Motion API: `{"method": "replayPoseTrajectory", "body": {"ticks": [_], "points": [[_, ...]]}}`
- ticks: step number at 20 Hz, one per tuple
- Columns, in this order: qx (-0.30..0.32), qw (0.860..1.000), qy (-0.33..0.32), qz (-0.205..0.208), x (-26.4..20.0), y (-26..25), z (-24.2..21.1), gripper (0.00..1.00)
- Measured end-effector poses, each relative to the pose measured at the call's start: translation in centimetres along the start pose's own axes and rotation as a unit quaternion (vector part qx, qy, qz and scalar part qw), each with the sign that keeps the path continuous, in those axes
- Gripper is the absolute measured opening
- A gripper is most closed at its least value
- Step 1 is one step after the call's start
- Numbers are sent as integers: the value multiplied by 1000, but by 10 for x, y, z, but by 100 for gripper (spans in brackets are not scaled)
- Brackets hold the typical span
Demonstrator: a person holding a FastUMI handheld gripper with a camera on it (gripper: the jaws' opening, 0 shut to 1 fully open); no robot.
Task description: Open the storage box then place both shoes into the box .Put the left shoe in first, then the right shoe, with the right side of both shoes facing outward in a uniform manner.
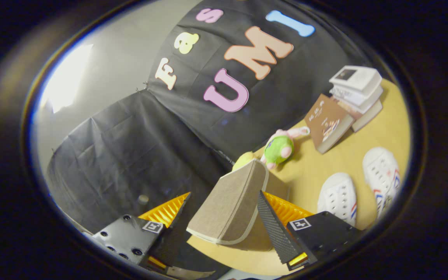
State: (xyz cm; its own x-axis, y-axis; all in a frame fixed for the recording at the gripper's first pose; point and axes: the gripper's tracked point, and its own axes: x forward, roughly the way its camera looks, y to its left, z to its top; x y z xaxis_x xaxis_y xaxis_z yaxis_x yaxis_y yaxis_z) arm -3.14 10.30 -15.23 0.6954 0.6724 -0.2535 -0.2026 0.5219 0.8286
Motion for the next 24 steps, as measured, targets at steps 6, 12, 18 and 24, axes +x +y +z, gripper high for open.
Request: {"method": "replayPoseTrajectory", "body": {"ticks": [6, 12, 18, 24], "points": [[142, 988, 54, 40, 18, -18, -28, 100], [213, 972, 89, 49, 36, -31, -53, 100], [311, 943, 97, 68, 48, -34, -65, 100], [334, 934, 103, 79, 43, -22, -64, 100]]}}
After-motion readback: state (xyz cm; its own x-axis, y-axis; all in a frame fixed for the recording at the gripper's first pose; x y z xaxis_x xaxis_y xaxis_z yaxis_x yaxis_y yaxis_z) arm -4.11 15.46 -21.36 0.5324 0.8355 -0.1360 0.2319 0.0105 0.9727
